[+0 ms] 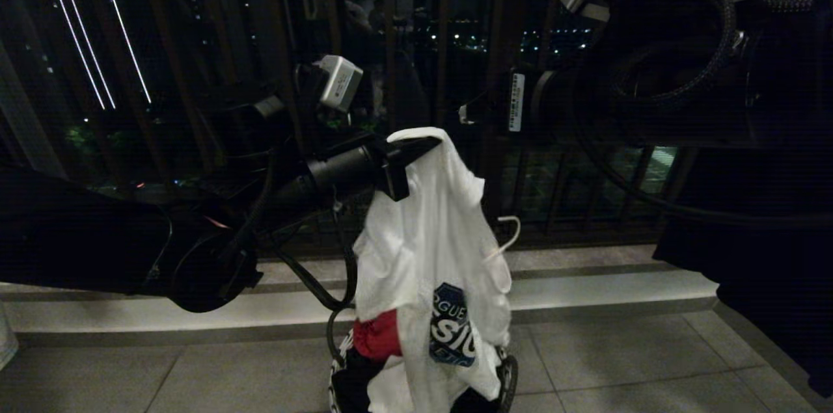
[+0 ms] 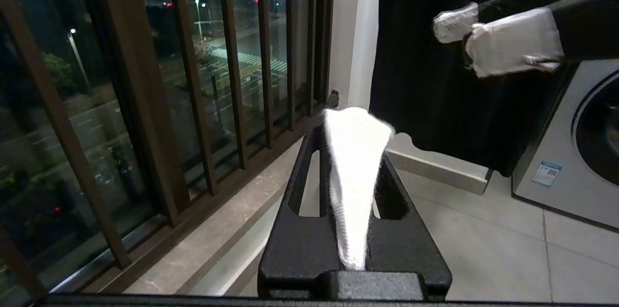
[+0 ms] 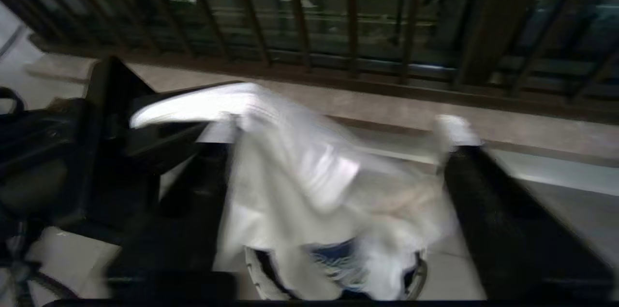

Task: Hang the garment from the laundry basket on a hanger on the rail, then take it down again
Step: Hang the clothes on the clothes rack

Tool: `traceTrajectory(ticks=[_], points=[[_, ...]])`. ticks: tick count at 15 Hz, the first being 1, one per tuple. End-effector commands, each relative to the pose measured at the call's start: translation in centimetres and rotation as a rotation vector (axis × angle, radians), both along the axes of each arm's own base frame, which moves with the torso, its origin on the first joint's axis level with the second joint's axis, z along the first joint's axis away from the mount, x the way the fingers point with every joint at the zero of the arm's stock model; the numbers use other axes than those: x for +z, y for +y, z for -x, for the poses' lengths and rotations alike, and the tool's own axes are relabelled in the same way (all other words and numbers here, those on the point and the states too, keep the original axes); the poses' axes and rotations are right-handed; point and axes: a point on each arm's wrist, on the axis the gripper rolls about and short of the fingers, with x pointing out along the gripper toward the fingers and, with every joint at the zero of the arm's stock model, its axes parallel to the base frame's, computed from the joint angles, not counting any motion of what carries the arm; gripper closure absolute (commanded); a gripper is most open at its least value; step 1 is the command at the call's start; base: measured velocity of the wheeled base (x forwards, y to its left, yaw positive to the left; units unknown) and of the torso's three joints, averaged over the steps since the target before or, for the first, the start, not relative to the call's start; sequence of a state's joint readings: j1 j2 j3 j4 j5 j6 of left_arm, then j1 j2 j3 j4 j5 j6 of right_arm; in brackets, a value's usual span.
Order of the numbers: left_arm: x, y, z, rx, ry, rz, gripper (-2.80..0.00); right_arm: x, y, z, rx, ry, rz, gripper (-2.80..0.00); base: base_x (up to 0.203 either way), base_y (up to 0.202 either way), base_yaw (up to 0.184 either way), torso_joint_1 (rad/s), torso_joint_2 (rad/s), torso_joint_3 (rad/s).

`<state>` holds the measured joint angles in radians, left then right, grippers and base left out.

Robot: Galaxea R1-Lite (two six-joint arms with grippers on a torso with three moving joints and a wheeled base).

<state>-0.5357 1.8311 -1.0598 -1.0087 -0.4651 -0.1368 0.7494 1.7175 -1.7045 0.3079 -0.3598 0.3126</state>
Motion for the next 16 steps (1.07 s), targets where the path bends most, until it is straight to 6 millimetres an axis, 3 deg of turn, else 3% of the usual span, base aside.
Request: traceTrajectory(ticks=[1,5,11,16], points=[[0.1,0.0,0.0,-0.003,-0.005,0.003,0.0,-0.3,-0.3,0.3,-0.003,0.01,0.008,0.0,0.0,0.0,0.0,0.0,0.0,0.0],[0.1,0.0,0.0,-0.003,-0.005,0.003,0.0,-0.9,-0.3,0.2,-0.013,0.026,0.02,0.0,0.0,0.0,0.0,0.0,0.0,0.0],[0.2,0.1,0.0,-0.001,-0.008,0.005,0.0,-3.9,-1.3,-0.2,-0.066,0.11,0.054,0.0,0.0,0.0,0.0,0.0,0.0,0.0],[0.3,0.2,0.1,0.0,-0.009,0.007,0.0,-9.2,-3.2,-1.4,-0.144,0.26,0.082,0.0,0.0,0.0,0.0,0.0,0.0,0.0]])
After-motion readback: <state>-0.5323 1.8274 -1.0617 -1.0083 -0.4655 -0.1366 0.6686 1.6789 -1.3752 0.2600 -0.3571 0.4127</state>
